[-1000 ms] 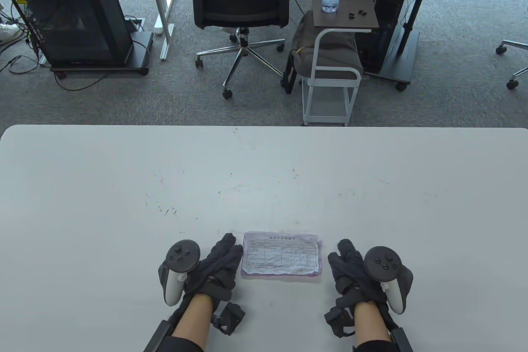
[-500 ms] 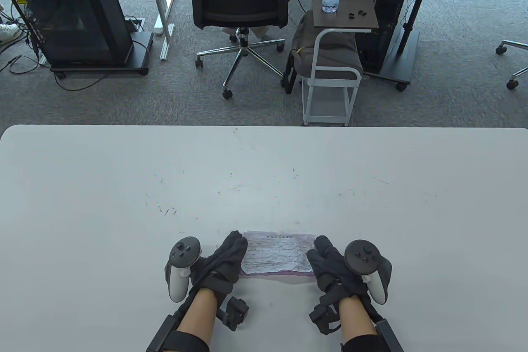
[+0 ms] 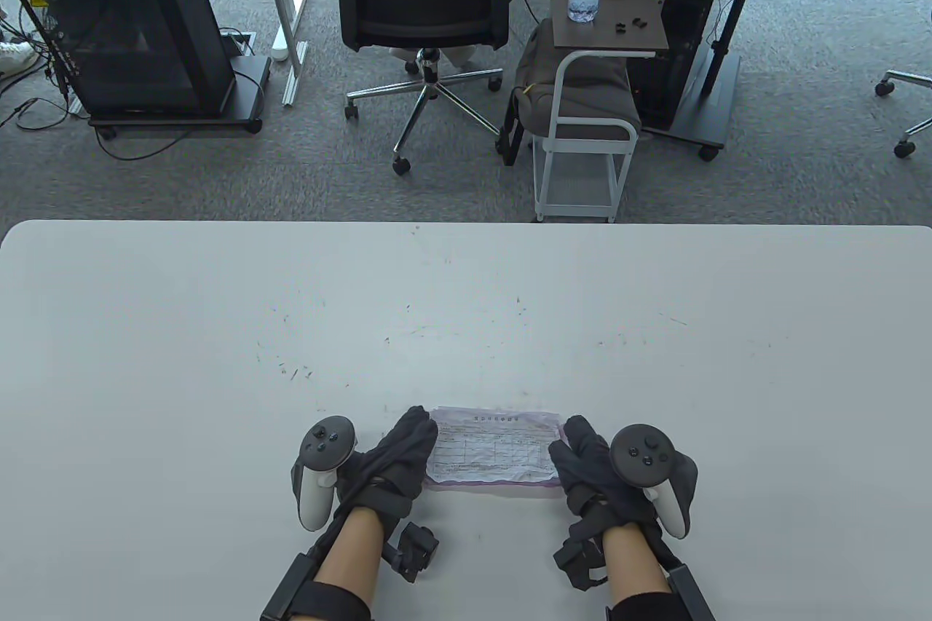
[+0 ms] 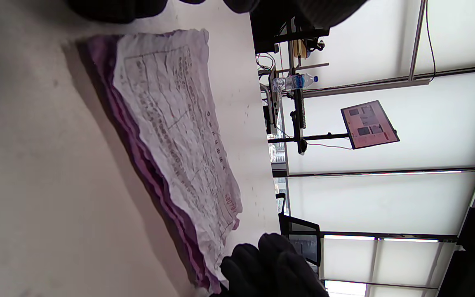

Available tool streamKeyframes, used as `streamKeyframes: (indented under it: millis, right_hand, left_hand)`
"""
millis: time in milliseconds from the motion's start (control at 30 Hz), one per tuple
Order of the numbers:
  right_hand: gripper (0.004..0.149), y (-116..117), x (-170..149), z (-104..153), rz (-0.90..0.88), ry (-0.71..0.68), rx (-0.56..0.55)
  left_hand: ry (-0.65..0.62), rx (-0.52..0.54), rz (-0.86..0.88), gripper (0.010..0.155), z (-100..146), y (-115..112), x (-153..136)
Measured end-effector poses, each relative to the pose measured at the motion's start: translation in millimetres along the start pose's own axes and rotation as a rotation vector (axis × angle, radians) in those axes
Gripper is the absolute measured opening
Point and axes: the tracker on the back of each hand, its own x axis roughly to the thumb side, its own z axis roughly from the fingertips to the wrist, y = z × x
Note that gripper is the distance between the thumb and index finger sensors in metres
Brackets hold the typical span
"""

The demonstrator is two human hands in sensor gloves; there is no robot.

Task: Flatten crumpled invoices and stack

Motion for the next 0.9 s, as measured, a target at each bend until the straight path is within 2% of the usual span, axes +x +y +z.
streamKeyframes:
  millis: [100, 167, 200, 267, 333, 367, 467, 600, 700, 800, 900]
  right_hand:
    - [0.057, -6, -6, 1, 0.037, 0.020, -0.045]
    - [0.057, -8, -4, 0, 0.048, 0.036, -0.051]
    - [0.056, -10, 0, -3, 0.069, 0.037, -0.051]
    - [0.055, -15, 12, -11, 0.160, -0.022, -0.042]
    - [0.052, -19, 32, -24, 0.304, -0.154, -0.056]
    - [0.051, -17, 41, -30, 0.348, -0.199, -0.025]
    - [0.048, -3, 68, -49, 0.450, -0.289, 0.169]
    - [0.046, 26, 96, -74, 0.613, -0.358, 0.275]
    - [0.046, 48, 104, -85, 0.676, -0.371, 0.343]
    - [0.046, 67, 108, -93, 0.722, -0.363, 0.402]
    - [0.047, 75, 108, -97, 0.746, -0.364, 0.405]
  left_hand:
    - [-0.119, 0.058, -0.115, 0.064, 6, 5, 14]
    - [-0.231, 0.050, -0.284, 0.061, 9, 2, 29]
    - [-0.293, 0.016, -0.374, 0.057, 11, -3, 38]
    - [-0.357, -0.130, -0.454, 0.053, 12, -20, 48]
    - [-0.338, -0.355, -0.525, 0.052, 12, -44, 53]
    - [-0.341, -0.413, -0.561, 0.052, 12, -52, 54]
    - [-0.368, -0.496, -0.703, 0.051, 10, -77, 56]
    - [-0.274, -0.657, -0.767, 0.051, 10, -95, 51]
    - [-0.227, -0.665, -0.770, 0.052, 8, -94, 44]
    - [-0.204, -0.629, -0.766, 0.052, 6, -90, 39]
    - [-0.202, -0.613, -0.748, 0.052, 5, -90, 39]
